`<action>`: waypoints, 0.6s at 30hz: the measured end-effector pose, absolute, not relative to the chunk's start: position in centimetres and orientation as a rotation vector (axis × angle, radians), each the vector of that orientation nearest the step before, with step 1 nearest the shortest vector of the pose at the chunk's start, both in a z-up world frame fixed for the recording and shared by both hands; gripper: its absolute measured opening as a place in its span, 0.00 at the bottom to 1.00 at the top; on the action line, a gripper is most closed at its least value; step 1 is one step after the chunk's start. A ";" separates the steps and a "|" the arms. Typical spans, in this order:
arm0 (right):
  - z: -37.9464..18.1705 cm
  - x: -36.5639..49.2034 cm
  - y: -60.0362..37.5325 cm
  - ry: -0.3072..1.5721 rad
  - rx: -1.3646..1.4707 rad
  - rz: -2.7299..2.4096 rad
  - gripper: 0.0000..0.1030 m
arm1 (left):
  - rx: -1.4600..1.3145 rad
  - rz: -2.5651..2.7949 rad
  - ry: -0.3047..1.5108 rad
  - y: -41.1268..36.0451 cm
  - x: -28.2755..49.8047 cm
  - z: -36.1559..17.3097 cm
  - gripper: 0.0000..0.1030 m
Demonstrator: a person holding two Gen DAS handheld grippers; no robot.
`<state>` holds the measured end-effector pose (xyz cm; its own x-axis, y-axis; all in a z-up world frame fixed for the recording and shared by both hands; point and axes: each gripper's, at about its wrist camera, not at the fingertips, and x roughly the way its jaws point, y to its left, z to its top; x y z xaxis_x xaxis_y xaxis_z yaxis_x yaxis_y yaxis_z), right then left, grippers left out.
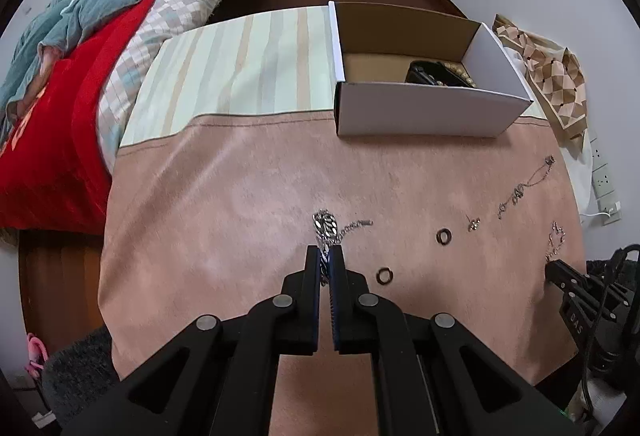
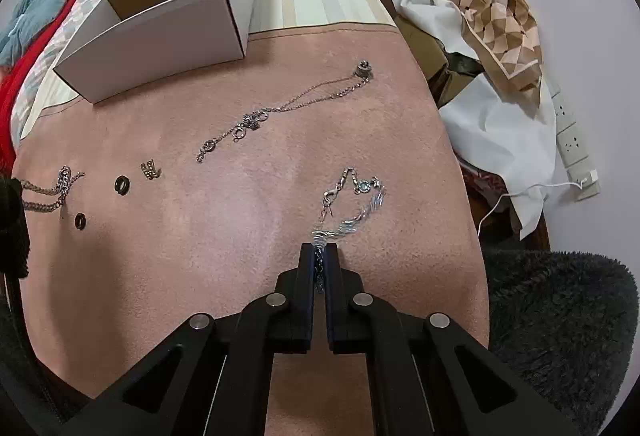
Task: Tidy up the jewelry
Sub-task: 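Grasp the silver chain bracelet with the left tool while the right tool grasps the stone-link bracelet, then carry both silver bracelets into the white box and open both tools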
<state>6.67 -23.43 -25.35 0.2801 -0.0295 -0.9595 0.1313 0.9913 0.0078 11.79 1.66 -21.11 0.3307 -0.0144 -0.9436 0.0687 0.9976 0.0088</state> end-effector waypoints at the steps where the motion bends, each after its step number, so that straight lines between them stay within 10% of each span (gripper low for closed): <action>1: -25.3 6.5 -23.6 1.287 0.122 -0.094 0.04 | 0.048 -0.056 1.230 1.6 11.7 -21.0 0.02; 18: -9.4 12.7 -22.8 1.008 0.279 0.167 0.04 | -0.060 -0.189 1.028 0.5 16.5 -9.4 0.02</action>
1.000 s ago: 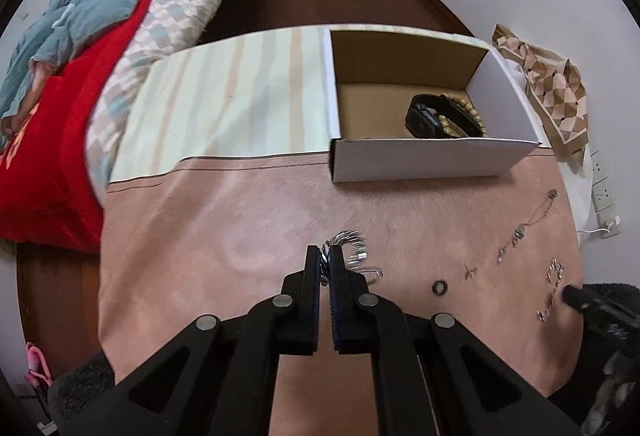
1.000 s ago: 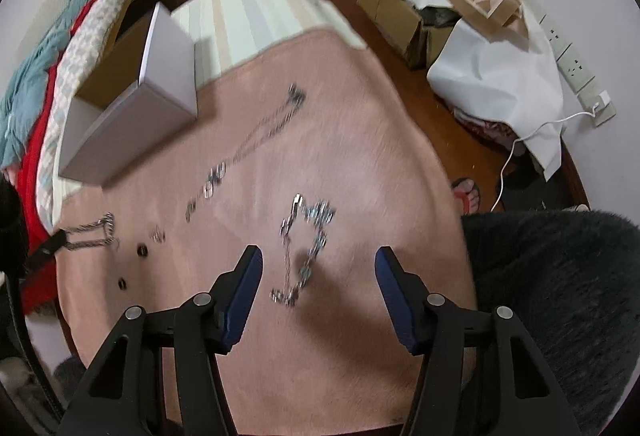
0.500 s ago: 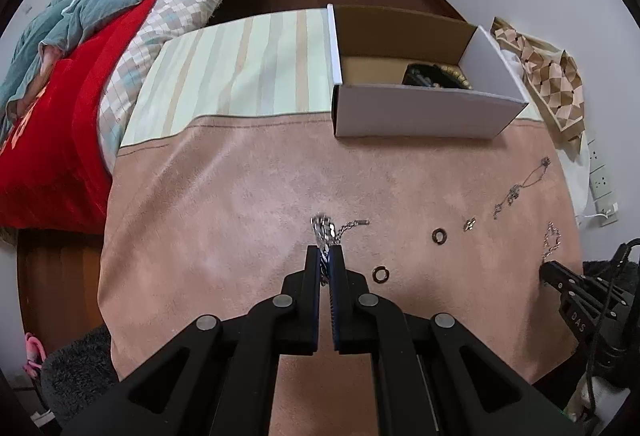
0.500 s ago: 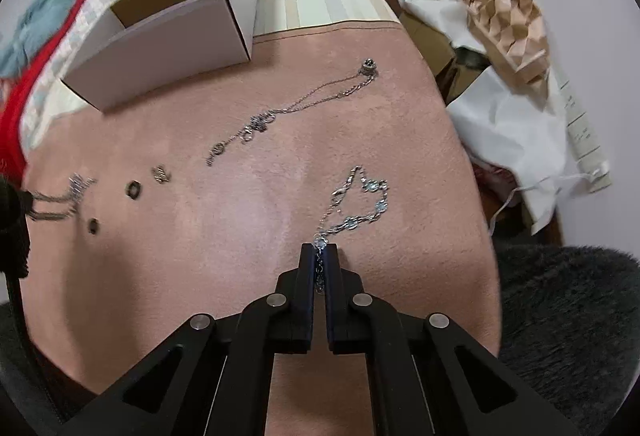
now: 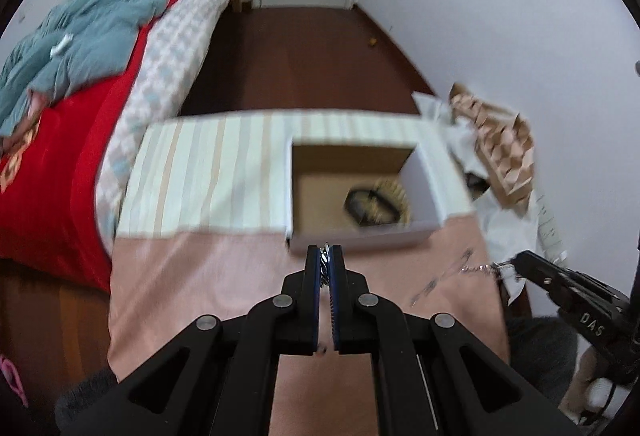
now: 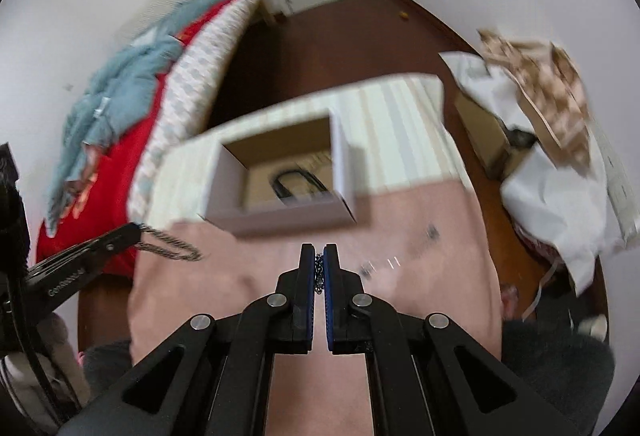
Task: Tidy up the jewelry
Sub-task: 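Carry both silver bracelets into the white box and open both tools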
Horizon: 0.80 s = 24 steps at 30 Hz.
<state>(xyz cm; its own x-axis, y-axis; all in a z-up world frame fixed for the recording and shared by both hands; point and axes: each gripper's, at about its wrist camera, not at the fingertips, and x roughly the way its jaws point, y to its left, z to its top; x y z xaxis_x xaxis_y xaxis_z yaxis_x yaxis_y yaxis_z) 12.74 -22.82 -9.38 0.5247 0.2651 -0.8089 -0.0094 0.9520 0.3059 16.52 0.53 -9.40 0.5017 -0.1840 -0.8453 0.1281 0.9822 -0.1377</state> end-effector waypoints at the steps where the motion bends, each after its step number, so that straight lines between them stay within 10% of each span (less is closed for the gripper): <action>1: -8.7 13.5 -22.5 0.996 0.272 0.174 0.04 | -0.056 -0.195 1.014 0.4 17.1 -8.7 0.02; 24: -16.8 32.7 -17.2 1.240 0.243 0.321 0.04 | -0.115 -0.221 1.254 0.4 31.8 -17.9 0.02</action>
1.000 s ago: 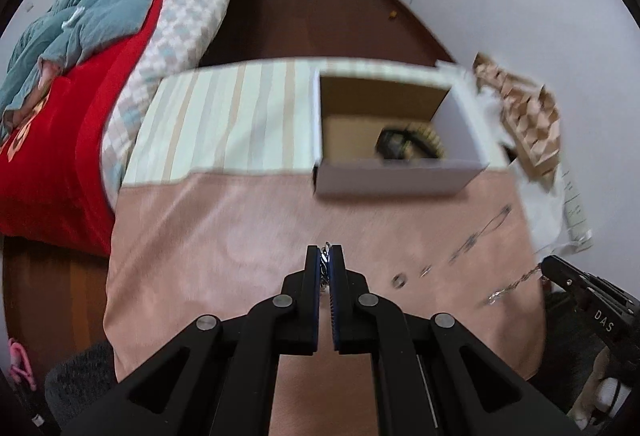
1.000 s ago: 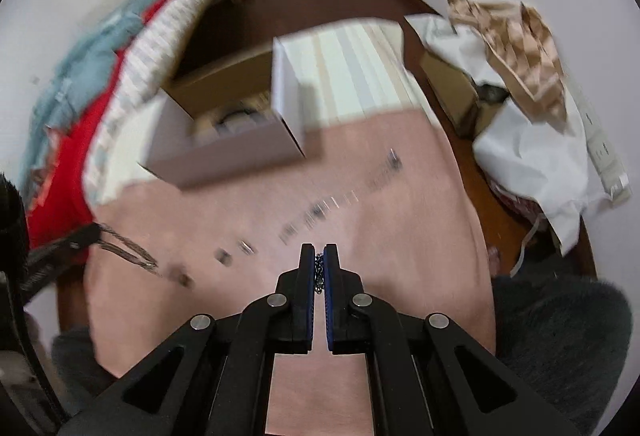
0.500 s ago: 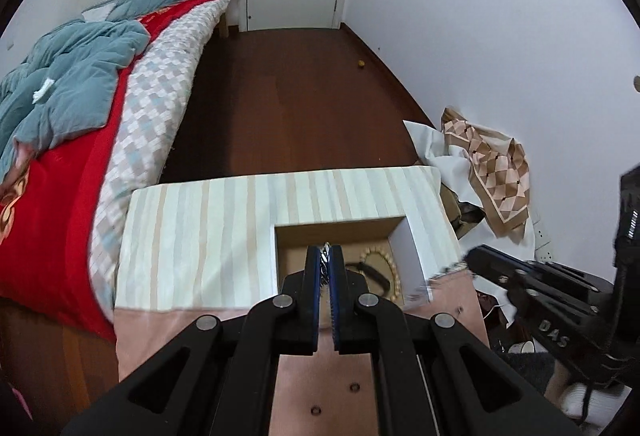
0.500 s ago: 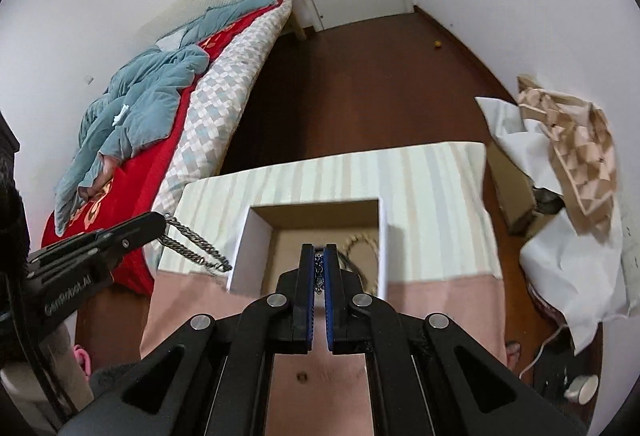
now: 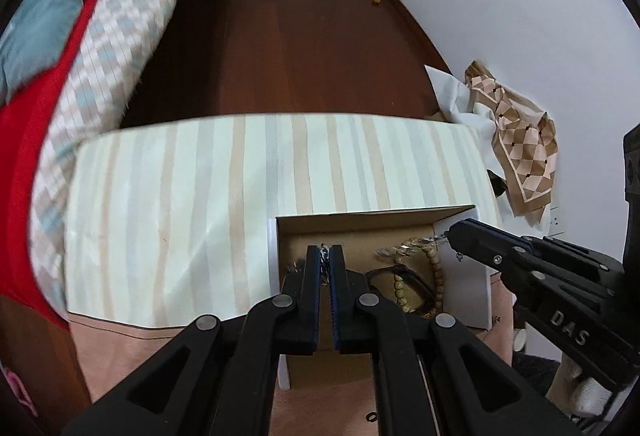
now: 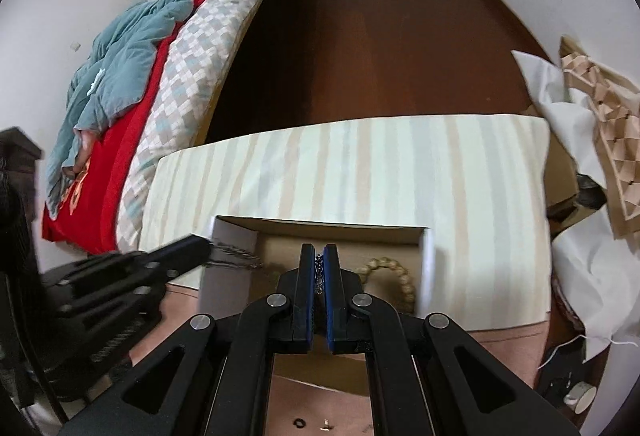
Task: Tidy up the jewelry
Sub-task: 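Carry both silver bracelets into the white box and open both tools, then grasp the silver necklace by its pendant with the right tool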
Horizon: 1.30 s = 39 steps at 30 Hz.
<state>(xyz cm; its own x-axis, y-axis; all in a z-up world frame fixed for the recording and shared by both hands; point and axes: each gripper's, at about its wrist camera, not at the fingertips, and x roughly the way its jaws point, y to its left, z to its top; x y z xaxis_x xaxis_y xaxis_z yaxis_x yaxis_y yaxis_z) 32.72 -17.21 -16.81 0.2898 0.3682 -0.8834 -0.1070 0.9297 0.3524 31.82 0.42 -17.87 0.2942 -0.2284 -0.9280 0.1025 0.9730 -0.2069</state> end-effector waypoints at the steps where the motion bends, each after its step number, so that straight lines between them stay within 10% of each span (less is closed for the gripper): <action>1: -17.2 33.0 -17.2 1.255 0.258 0.328 0.04 | -0.129 -0.218 1.261 0.6 31.9 -18.1 0.02; 6: -19.5 34.3 -17.3 1.363 0.289 0.310 0.09 | -0.150 -0.187 1.262 0.9 31.9 -17.7 0.06; 8: -19.5 34.1 -17.9 1.355 0.294 0.289 0.52 | -0.132 -0.164 1.265 0.9 31.9 -17.5 0.08; 12: -17.8 32.7 -18.8 1.291 0.234 0.232 0.68 | -0.098 -0.122 1.215 1.1 31.2 -16.6 0.54; 19: -15.5 28.7 -19.3 1.195 -0.045 0.018 0.98 | -0.003 -0.022 1.148 1.5 28.8 -15.8 0.89; 39: -13.3 19.8 -18.9 1.132 -0.034 -0.014 1.00 | 0.054 0.058 1.038 2.0 20.7 -13.8 0.99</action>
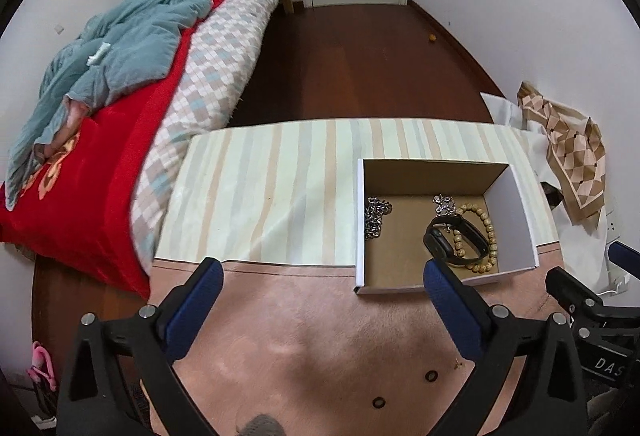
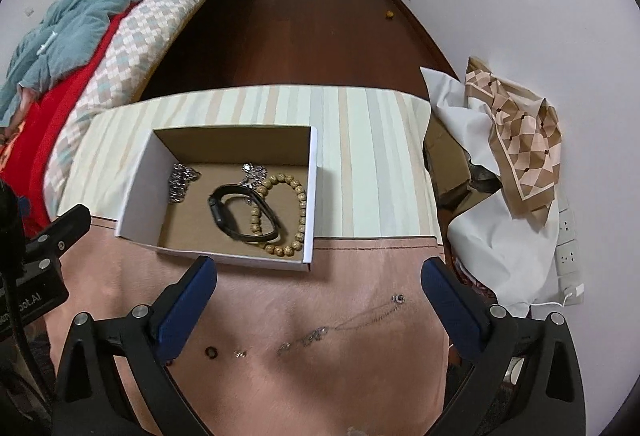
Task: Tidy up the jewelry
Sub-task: 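Grasp the silver necklace by its pendant with the right tool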
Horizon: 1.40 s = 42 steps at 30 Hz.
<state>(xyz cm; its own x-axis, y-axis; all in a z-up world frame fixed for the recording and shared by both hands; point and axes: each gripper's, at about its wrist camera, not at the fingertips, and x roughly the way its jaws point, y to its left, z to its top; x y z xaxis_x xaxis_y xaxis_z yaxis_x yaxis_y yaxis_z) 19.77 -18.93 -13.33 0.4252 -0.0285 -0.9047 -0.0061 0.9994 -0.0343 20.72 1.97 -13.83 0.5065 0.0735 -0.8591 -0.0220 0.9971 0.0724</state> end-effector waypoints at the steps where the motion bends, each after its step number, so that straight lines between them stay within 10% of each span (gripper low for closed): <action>1: -12.9 19.4 -18.9 1.120 -0.032 -0.012 1.00 | 0.051 0.060 1.028 2.1 20.2 -13.4 0.99; 31: -5.4 9.3 -21.1 0.950 0.127 -0.051 1.00 | 0.031 0.161 0.841 3.5 10.2 -6.8 0.99; 37: -12.5 9.6 -25.1 1.082 0.240 -0.080 0.65 | 0.060 0.215 0.978 3.9 10.8 -13.4 0.99; 42: -18.2 10.3 -28.2 1.140 0.305 -0.116 0.65 | 0.076 0.276 1.089 4.1 11.5 -19.0 0.99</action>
